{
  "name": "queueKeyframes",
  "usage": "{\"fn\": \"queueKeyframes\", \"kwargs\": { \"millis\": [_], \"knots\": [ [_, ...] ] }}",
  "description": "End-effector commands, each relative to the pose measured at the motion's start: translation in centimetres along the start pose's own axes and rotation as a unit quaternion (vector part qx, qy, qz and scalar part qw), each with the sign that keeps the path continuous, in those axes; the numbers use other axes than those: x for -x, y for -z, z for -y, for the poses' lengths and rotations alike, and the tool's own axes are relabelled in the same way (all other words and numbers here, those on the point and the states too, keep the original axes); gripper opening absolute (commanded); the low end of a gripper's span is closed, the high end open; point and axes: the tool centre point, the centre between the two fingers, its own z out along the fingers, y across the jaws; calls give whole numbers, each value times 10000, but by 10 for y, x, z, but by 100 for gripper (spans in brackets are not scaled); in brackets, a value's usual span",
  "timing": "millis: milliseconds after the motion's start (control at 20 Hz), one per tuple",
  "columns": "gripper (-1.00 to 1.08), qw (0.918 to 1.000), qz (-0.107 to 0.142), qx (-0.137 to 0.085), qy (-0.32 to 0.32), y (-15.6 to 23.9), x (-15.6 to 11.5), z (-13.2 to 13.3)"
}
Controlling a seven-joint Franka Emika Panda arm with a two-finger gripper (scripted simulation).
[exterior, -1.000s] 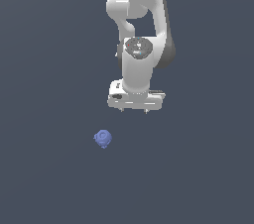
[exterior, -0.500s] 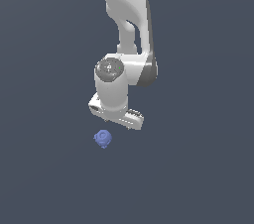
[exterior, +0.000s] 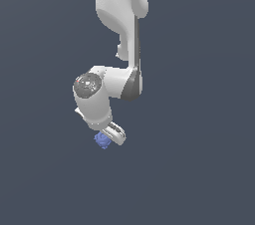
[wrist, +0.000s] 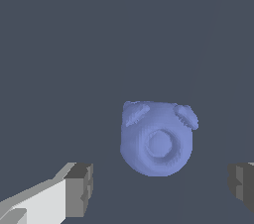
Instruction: Pick up the object and move it to a goal position.
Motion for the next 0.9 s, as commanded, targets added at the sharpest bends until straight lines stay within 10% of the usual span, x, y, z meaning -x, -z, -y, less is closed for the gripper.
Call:
{"fn": "queueKeyframes", "kwargs": {
  "millis": [0,850],
  "knots": [
    [100,9999,-7,2,-145,-3,-6,-4],
    [100,9997,-8,4,-224,-51,-8,-7]
  ]
}}
